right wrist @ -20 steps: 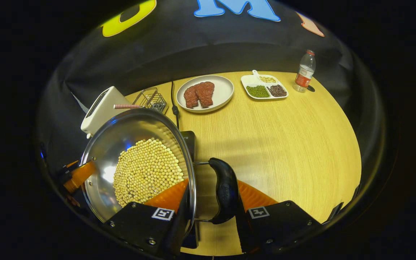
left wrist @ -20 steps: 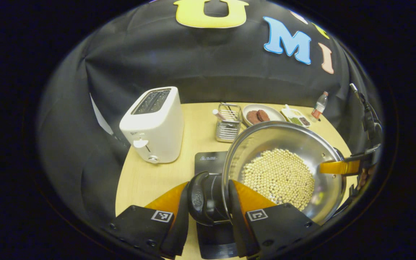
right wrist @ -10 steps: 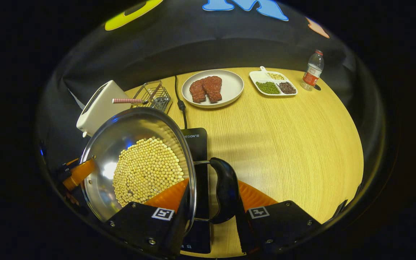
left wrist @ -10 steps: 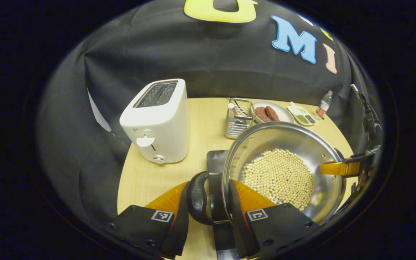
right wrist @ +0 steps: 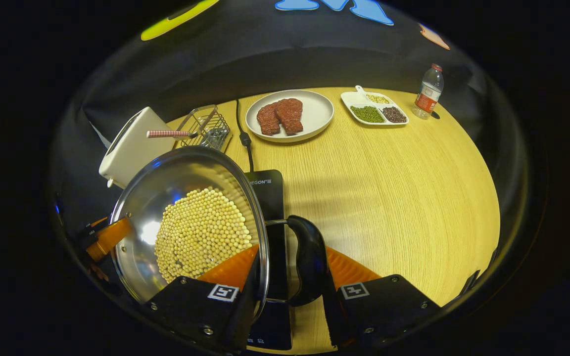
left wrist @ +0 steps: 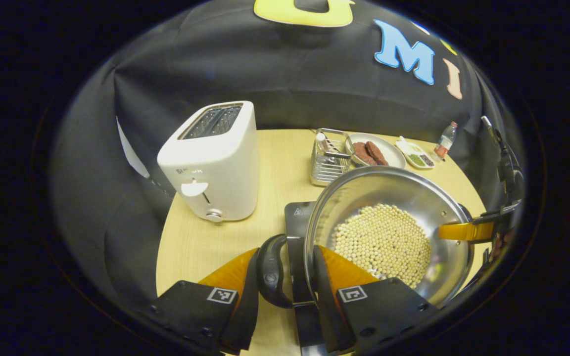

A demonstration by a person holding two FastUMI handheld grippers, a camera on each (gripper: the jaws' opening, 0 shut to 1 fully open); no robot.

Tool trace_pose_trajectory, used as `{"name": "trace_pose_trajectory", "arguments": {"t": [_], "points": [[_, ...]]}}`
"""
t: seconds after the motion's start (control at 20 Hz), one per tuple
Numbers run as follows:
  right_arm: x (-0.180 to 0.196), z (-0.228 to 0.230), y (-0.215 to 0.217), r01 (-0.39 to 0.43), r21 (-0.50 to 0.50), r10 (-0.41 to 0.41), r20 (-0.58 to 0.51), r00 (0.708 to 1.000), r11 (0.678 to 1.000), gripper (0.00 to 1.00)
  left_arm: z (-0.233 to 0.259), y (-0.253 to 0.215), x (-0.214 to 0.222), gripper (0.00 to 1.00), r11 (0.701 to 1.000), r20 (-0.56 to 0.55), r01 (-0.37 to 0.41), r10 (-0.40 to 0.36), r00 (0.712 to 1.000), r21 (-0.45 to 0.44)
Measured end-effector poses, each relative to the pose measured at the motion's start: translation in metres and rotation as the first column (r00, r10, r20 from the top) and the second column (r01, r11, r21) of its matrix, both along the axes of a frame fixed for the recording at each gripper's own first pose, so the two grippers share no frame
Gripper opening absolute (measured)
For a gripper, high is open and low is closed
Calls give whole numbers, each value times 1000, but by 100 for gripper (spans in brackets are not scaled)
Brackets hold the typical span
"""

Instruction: First push the handle of the pot to place it horizontally, then grasp the pot with both hands and set it on the induction cooktop.

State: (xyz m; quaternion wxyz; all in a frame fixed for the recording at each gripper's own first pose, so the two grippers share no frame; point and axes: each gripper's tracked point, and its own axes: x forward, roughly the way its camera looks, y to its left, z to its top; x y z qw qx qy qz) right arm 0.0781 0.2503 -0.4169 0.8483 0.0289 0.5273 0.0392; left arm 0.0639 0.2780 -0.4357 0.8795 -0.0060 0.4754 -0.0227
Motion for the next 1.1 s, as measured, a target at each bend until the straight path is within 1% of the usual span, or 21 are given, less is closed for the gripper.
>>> {"name": "trace_pose_trajectory", "arguments": {"t": [0.2, 0.25, 0.3, 0.4, 0.45, 0.5, 0.55, 0.6, 0.7, 0.75, 0.8, 0.85, 0.9, 1.0, 1.05, 1.1], "points": [[-2, -2, 1, 5, 3, -5, 1, 1000, 1000, 60, -2, 2, -4, 57, 1000, 3, -9, 9, 1000, -11], [-3, -3, 1, 9, 6, -9, 0, 1000, 1000, 60, -1, 2, -3, 60, 1000, 13, -5, 5, 1000, -13], [-3, -4, 2, 13, 13, -13, 3, 1000, 1000, 60, -1, 3, -2, 57, 1000, 22, -3, 3, 1000, -13], [-3, -4, 2, 20, 19, -20, 12, 1000, 1000, 60, 1, 4, -3, 61, 1000, 29, -1, 2, 1000, -13], [-3, -5, 3, 18, 17, -18, 13, 1000, 1000, 60, 3, 4, -2, 59, 1000, 38, -2, 3, 999, -14], [-2, -5, 2, 17, 19, -18, 17, 1000, 1000, 60, 4, 4, -4, 59, 1000, 38, -4, 4, 999, -16], [-2, -5, 3, 17, 23, -17, 20, 1000, 1000, 60, 5, 5, -4, 60, 1000, 42, -7, 8, 999, -18], [-2, -4, 3, 14, 28, -15, 24, 1000, 1000, 60, 6, 6, -5, 63, 1000, 43, -9, 10, 999, -19], [-1, -5, 3, 8, 28, -9, 31, 999, 1000, 60, 5, 6, -4, 65, 1000, 47, -13, 14, 999, -19], [0, -5, 4, 7, 29, -8, 33, 999, 1000, 60, 4, 5, -5, 65, 1000, 46, -15, 16, 999, -19], [1, -5, 4, 4, 29, -5, 35, 999, 1000, 60, 4, 5, -6, 62, 1000, 47, -17, 18, 999, -20], [0, -5, 5, -5, 25, 4, 35, 999, 1000, 60, 5, 5, -6, 63, 999, 46, -24, 25, 999, -24], [1, -4, 3, -18, 3, 18, 42, 999, 1000, 61, 5, 6, -6, 67, 999, 53, -34, 36, 998, -34], [3, 1, -2, -39, -25, 41, 68, 997, 999, 71, 9, 10, -6, 67, 996, 61, -66, 69, 996, -53], [5, 4, 0, -43, -12, 44, 84, 995, 999, 78, 11, 15, -7, 87, 995, 65, -89, 92, 994, -51], [6, 9, -1, -43, -5, 43, 100, 994, 999, 81, 14, 18, -10, 89, 993, 68, -105, 109, 992, -60]]}}
